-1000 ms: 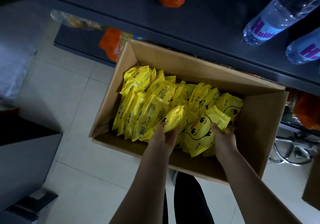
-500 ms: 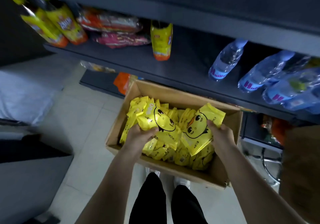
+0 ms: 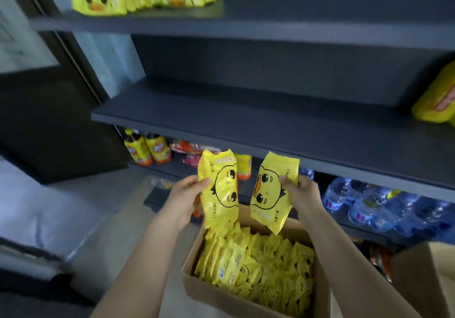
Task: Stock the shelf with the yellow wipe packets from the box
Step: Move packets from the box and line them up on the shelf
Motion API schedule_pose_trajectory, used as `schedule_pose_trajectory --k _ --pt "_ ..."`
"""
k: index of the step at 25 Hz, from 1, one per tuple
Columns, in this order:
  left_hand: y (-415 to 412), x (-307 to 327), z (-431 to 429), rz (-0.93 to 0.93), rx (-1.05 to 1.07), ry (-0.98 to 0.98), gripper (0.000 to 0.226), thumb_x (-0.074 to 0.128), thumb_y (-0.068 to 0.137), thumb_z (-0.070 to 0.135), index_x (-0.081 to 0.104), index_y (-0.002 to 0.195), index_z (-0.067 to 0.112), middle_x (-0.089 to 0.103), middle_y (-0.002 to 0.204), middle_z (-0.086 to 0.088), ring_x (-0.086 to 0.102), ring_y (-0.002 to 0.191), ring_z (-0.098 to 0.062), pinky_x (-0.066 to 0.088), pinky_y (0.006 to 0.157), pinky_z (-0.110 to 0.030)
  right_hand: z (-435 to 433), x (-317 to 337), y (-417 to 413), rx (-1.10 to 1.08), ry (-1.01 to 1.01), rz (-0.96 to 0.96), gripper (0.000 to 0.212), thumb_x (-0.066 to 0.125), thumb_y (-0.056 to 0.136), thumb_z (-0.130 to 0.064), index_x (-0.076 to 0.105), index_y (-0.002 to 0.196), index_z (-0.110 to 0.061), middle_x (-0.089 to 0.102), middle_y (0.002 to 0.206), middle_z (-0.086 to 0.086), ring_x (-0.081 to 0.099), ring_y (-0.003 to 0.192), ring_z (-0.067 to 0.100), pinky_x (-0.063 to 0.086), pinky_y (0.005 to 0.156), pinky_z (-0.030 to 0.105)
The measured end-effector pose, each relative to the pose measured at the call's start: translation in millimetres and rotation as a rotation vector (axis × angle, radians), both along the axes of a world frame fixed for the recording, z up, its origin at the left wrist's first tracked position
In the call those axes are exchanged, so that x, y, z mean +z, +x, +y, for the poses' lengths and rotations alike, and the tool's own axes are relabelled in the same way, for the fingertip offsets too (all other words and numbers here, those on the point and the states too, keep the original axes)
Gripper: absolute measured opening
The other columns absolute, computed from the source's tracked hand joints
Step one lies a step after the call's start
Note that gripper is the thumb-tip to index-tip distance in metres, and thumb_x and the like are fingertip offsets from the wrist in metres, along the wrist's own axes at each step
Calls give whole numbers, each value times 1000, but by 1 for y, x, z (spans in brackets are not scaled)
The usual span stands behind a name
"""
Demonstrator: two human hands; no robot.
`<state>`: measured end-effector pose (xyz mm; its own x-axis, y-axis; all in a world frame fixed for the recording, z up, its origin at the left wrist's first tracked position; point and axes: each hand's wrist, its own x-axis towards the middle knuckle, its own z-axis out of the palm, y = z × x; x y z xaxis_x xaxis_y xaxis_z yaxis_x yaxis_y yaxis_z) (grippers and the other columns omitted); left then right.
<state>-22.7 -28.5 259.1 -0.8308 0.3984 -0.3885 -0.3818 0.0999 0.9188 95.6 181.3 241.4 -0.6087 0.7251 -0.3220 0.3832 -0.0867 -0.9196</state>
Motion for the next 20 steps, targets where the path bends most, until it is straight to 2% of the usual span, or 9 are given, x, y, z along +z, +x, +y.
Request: schedule_pose_trajectory --k 5,8,11,15,20 --pt "-20 94 -57 223 -92 -14 10 61 87 9 65 96 8 70 89 -9 65 79 -23 54 73 -37 -56 85 -8 -49 53 193 10 58 93 -20 61 85 -15 66 78 0 61 68 15 45 56 27" --pt "-34 141 -98 405 -65 -75 8 72 79 11 65 83 14 69 88 -7 65 81 -24 54 80 -37 -97 126 -13 -81 55 273 12 59 92 -17 62 80 -15 66 80 5 59 66 19 47 59 29" --pt "-45 190 -133 662 -107 -210 10 76 75 17 66 73 15 66 77 2 60 76 -15 48 74 -26 -136 171 -20 -104 94 322 11 61 91 -19 63 81 -14 66 80 5 62 68 20 54 63 34" --pt "-63 241 -152 876 -169 -333 13 70 81 25 71 85 12 63 83 5 58 84 -11 43 76 -26 -160 217 -33 -132 191 327 13 64 88 -25 63 83 -13 69 87 10 67 80 27 57 76 43" --pt "-104 285 -141 1005 -209 -351 20 64 86 27 71 93 9 60 88 5 55 88 -11 40 78 -26 -157 257 -65 -108 283 349 12 64 88 -25 64 82 -14 71 90 10 69 84 27 57 77 41"
